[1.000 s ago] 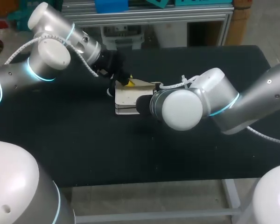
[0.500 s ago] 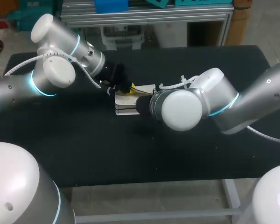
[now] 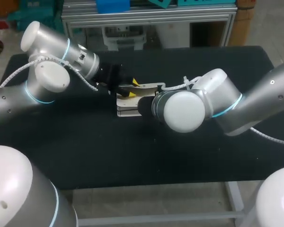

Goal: Pick up the bag, open it, inspect its contents, close it, and place it on the opposite side

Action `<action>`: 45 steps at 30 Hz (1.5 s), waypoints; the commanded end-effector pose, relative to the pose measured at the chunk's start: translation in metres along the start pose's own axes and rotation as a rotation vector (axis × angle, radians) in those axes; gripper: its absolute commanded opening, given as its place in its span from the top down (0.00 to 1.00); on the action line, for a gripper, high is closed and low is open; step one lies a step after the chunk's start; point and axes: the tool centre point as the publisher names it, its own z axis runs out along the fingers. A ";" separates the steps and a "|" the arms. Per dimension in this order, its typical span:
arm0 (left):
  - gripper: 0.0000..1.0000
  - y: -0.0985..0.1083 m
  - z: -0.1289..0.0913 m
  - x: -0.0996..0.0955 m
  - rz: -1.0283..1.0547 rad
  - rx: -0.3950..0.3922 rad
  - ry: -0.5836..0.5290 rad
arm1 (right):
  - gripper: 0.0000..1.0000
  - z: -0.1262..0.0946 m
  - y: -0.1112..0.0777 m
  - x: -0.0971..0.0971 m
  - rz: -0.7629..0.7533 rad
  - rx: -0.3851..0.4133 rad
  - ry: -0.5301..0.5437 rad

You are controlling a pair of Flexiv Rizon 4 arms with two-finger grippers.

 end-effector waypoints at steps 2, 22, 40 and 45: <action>0.65 -0.003 -0.004 0.002 0.006 0.019 -0.043 | 1.00 0.003 -0.001 0.004 0.001 -0.009 -0.049; 1.00 -0.009 -0.012 0.008 0.025 0.033 -0.040 | 1.00 0.003 -0.001 0.004 0.001 -0.009 -0.049; 0.58 0.000 0.004 0.027 0.016 0.018 0.029 | 1.00 0.003 -0.001 0.004 0.001 -0.009 -0.049; 0.59 -0.009 -0.010 0.020 0.043 0.041 -0.023 | 1.00 0.003 -0.001 0.004 0.001 -0.009 -0.049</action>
